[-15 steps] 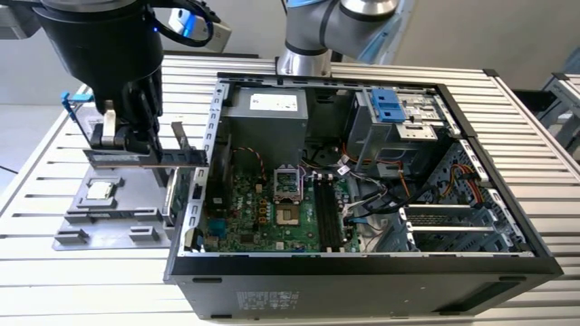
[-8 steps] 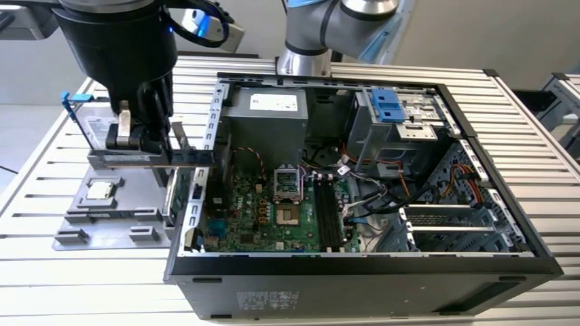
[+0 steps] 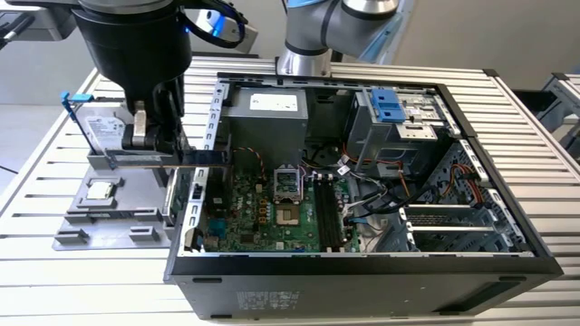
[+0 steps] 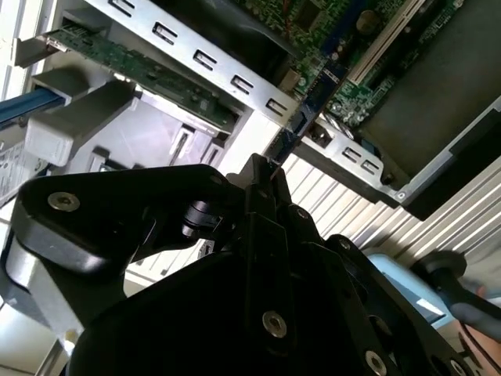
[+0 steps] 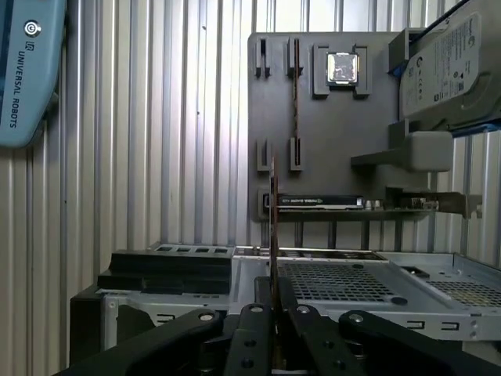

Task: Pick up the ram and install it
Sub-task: 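Pick up the ram and move it above insertion slot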

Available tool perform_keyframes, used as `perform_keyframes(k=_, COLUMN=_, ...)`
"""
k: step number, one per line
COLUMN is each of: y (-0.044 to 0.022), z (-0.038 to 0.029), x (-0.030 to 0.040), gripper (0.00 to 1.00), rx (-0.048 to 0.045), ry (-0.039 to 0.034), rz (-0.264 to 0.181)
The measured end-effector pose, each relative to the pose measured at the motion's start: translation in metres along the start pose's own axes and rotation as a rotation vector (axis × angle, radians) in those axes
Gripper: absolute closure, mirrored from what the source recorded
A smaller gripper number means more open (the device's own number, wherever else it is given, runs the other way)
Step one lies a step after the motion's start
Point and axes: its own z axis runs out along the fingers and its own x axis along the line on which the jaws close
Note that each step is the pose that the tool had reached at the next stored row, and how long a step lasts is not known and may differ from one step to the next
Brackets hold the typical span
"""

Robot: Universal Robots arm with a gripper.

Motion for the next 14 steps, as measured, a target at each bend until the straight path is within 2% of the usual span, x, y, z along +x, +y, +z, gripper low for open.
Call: perform_keyframes(k=14, y=-0.0225, z=-0.0007, x=0.0002, gripper=1.0, rx=-0.0019, ry=-0.0001, rz=0.0)
